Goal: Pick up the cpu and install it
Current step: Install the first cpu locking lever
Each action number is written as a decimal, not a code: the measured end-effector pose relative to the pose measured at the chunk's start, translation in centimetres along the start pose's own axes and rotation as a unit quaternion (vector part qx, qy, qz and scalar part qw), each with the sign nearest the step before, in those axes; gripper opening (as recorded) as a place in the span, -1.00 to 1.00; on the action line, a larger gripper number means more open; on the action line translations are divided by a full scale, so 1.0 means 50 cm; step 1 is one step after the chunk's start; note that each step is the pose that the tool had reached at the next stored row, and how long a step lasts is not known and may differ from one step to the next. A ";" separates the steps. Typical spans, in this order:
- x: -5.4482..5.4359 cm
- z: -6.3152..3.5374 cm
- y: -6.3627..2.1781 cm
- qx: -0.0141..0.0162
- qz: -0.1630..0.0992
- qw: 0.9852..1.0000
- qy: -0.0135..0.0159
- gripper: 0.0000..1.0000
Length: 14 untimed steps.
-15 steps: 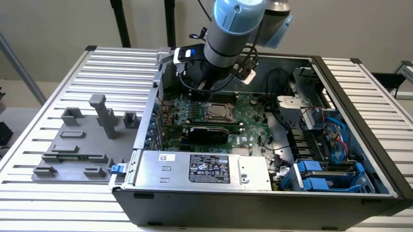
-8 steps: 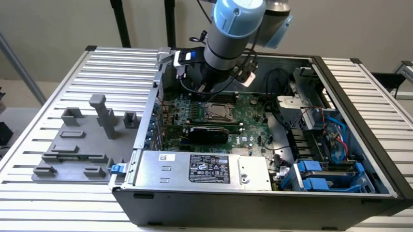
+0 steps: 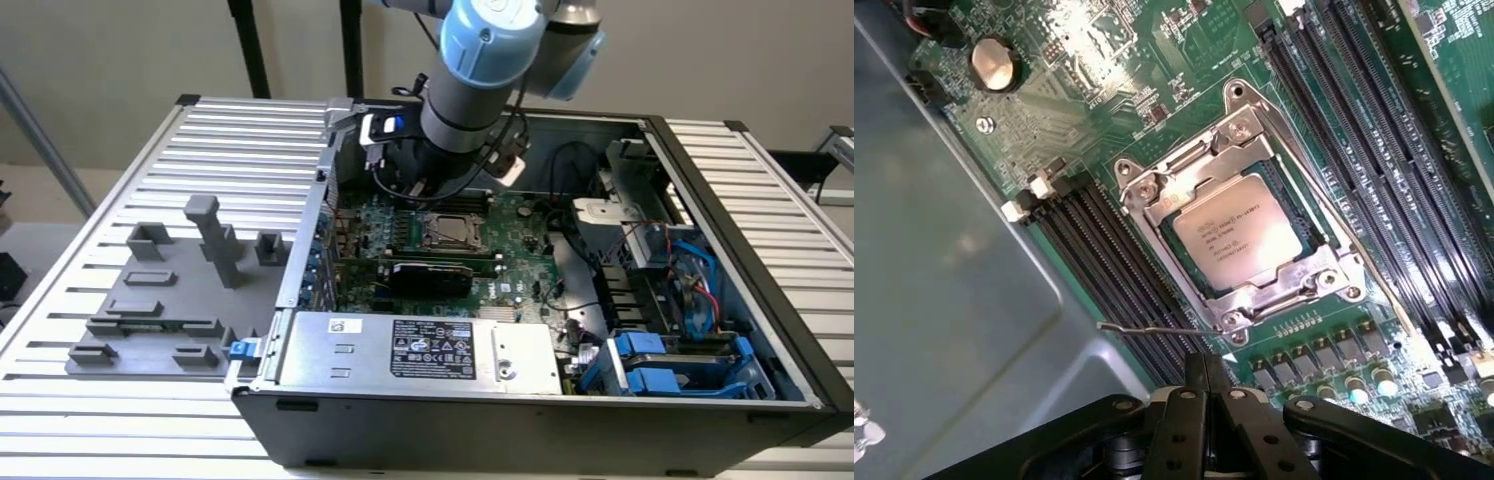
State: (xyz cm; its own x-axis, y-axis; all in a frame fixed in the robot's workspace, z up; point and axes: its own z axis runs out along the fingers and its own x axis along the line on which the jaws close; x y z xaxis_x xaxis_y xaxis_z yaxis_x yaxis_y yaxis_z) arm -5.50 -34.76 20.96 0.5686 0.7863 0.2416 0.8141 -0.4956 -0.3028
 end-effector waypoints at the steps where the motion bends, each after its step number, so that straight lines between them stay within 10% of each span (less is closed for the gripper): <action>1: 0.002 0.004 -0.001 -0.001 0.000 1.000 -0.001 -0.76; 8: 0.008 0.017 -0.001 -0.008 0.002 1.000 -0.011 -0.76; 14: 0.017 0.019 0.014 -0.009 0.002 1.000 -0.012 -0.76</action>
State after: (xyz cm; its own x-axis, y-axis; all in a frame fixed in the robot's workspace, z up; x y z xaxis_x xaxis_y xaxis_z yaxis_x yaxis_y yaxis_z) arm -4.56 -34.11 20.07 0.5687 0.7932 0.2178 0.8140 -0.5046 -0.2877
